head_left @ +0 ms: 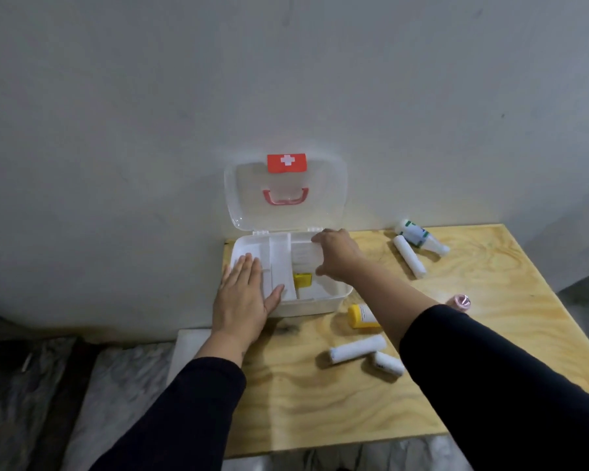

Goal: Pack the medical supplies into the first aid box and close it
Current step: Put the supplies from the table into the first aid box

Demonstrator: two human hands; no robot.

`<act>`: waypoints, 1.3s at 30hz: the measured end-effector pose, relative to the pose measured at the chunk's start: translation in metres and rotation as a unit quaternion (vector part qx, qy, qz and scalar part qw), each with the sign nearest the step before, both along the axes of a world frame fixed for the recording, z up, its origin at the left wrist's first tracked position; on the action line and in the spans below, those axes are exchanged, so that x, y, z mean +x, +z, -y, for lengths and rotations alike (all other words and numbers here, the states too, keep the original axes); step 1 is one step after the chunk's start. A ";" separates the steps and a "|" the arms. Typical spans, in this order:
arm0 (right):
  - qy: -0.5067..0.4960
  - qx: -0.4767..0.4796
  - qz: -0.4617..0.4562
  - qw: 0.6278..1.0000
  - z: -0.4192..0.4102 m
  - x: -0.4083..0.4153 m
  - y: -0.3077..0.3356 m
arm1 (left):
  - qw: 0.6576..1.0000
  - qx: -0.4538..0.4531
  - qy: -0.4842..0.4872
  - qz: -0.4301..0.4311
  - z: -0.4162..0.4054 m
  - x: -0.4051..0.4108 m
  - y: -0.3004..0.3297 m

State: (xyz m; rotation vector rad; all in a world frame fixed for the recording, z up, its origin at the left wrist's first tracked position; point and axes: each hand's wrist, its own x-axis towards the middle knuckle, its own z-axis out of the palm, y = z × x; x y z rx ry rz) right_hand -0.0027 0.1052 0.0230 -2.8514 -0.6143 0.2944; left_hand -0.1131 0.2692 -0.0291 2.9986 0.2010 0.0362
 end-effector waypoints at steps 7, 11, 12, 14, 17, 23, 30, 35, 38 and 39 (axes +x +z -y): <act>-0.040 0.098 -0.020 0.994 -0.010 -0.004 -0.025 | 1.000 -0.003 0.002 0.008 0.001 -0.002 0.001; -0.057 0.134 -0.025 0.989 -0.014 -0.008 -0.030 | 1.000 -0.004 0.003 0.010 0.001 -0.002 0.002; -0.064 0.143 -0.028 0.987 -0.016 -0.009 -0.031 | 1.000 -0.003 0.002 0.010 0.001 -0.002 0.002; -0.081 0.163 -0.037 0.983 -0.020 -0.010 -0.032 | 1.000 0.002 0.002 0.011 0.001 -0.002 0.003; -0.087 0.177 -0.039 0.980 -0.026 -0.012 -0.034 | 1.000 0.006 0.004 0.009 0.001 -0.002 0.002; -0.087 0.221 -0.039 0.971 -0.006 -0.014 -0.021 | 1.000 0.011 -0.005 0.006 0.000 -0.002 0.002; -0.146 0.301 -0.020 0.942 0.070 -0.036 0.005 | 1.000 0.008 -0.004 0.001 0.002 -0.004 0.007; -0.178 0.200 -0.046 0.963 0.138 -0.057 -0.013 | 1.000 0.001 -0.003 0.004 0.003 -0.004 0.007; -0.177 0.156 -0.076 0.969 0.161 -0.067 -0.030 | 1.000 -0.003 -0.004 0.006 0.003 -0.003 0.005; -0.176 0.158 -0.084 0.968 0.165 -0.069 -0.035 | 1.000 -0.002 -0.004 0.007 0.003 -0.003 0.005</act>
